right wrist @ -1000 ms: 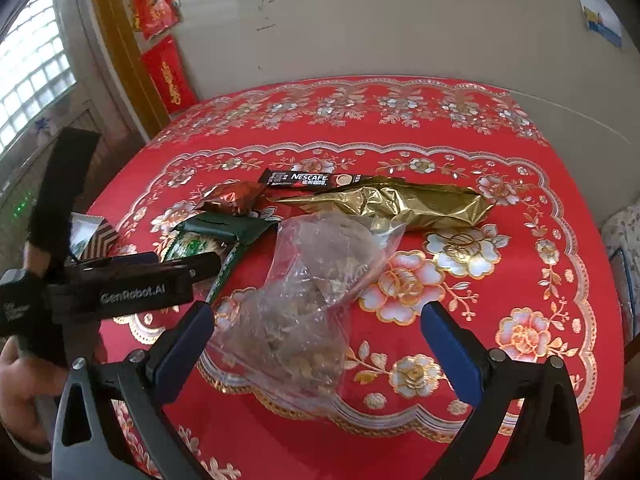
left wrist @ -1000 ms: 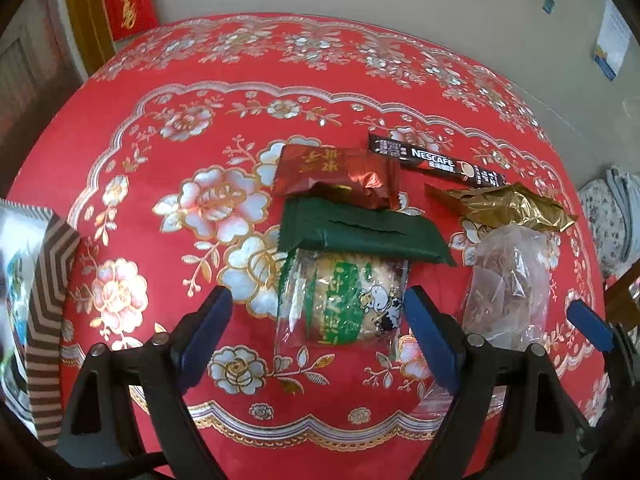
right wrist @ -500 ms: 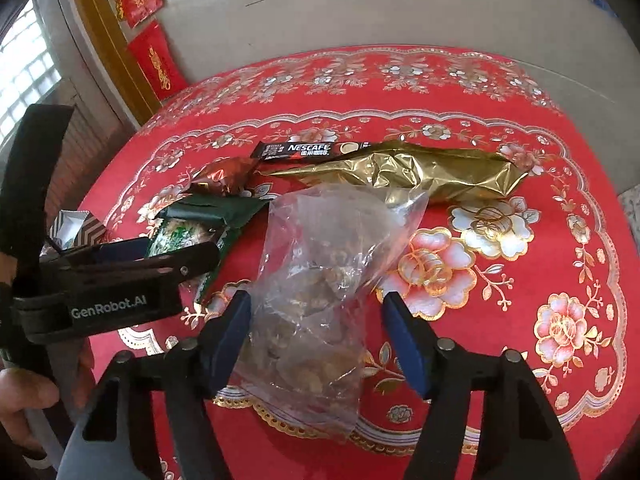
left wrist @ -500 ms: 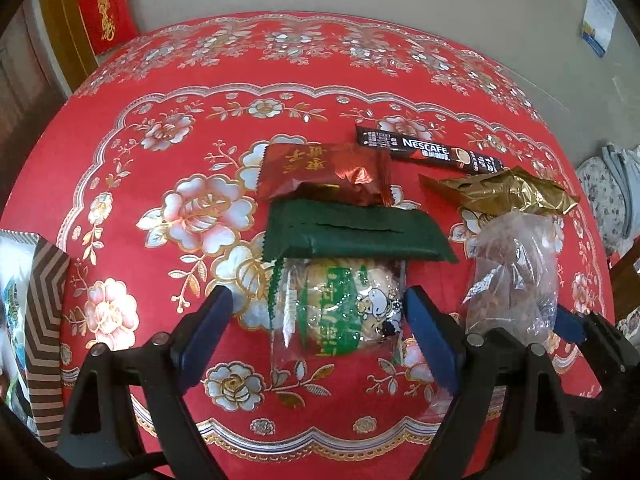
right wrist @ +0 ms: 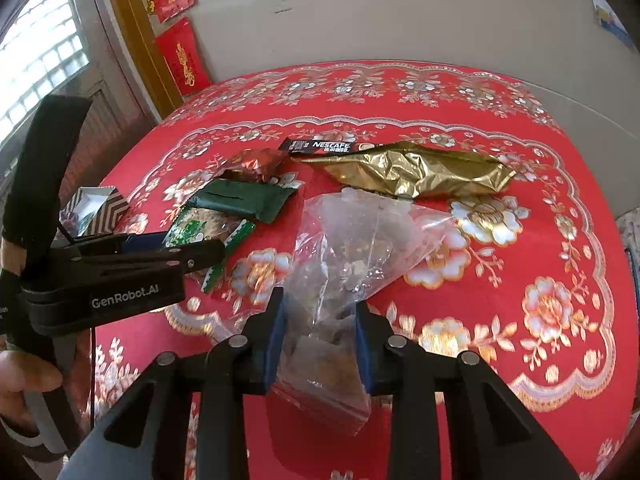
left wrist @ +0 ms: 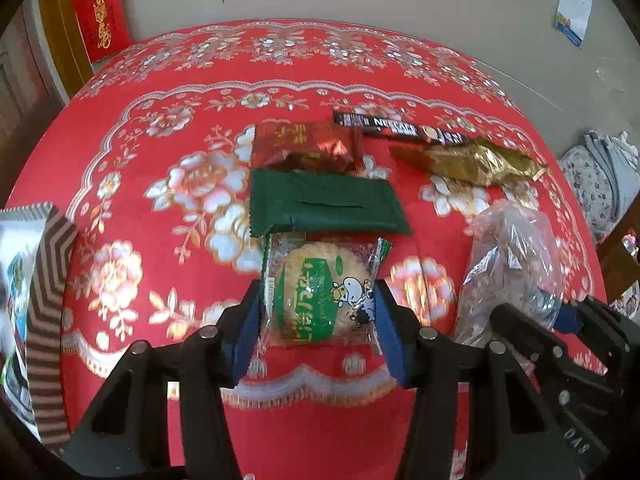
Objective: Organize snacks
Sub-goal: 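Grasp the cookie pack with the left tool while the right tool grasps the nut bag, then carry both packs over the white tray and open both tools to release them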
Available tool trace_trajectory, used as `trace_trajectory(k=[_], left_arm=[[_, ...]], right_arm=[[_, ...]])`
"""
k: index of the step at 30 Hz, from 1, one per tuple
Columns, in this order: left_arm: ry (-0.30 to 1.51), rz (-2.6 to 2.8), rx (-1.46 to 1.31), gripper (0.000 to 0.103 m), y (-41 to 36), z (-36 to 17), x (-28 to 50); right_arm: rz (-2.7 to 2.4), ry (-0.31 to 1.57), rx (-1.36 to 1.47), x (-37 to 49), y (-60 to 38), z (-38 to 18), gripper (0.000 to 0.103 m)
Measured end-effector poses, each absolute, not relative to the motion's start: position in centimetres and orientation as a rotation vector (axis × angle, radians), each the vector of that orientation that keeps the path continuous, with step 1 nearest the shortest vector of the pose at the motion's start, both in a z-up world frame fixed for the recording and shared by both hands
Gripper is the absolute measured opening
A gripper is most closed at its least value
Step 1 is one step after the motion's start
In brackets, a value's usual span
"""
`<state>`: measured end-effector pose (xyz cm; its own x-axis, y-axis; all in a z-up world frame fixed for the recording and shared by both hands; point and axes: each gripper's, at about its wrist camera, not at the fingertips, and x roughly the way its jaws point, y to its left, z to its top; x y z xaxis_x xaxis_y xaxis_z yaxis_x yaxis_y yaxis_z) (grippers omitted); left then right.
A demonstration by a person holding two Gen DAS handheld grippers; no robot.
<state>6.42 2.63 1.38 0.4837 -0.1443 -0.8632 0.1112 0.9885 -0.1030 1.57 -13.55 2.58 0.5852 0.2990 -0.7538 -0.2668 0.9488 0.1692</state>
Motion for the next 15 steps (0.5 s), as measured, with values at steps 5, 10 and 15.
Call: trace_trajectory(k=[5, 10, 15], left_arm=[[1.045, -0.162, -0.053, 0.055, 3.4, 1.5, 4.1], [1.012, -0.147, -0.046, 0.055, 3.9, 2.1, 2.0], [1.009, -0.147, -0.044, 0.055, 4.4, 2.2, 0.6]], right_arm=[[0.331, 0.874, 0.048, -0.3, -14.1, 3.0, 0.030], [0.343, 0.853, 0.044, -1.8, -14.2, 3.4, 0.030], [0.357, 0.849, 0.026, -2.8, -13.5, 3.3, 0.028]])
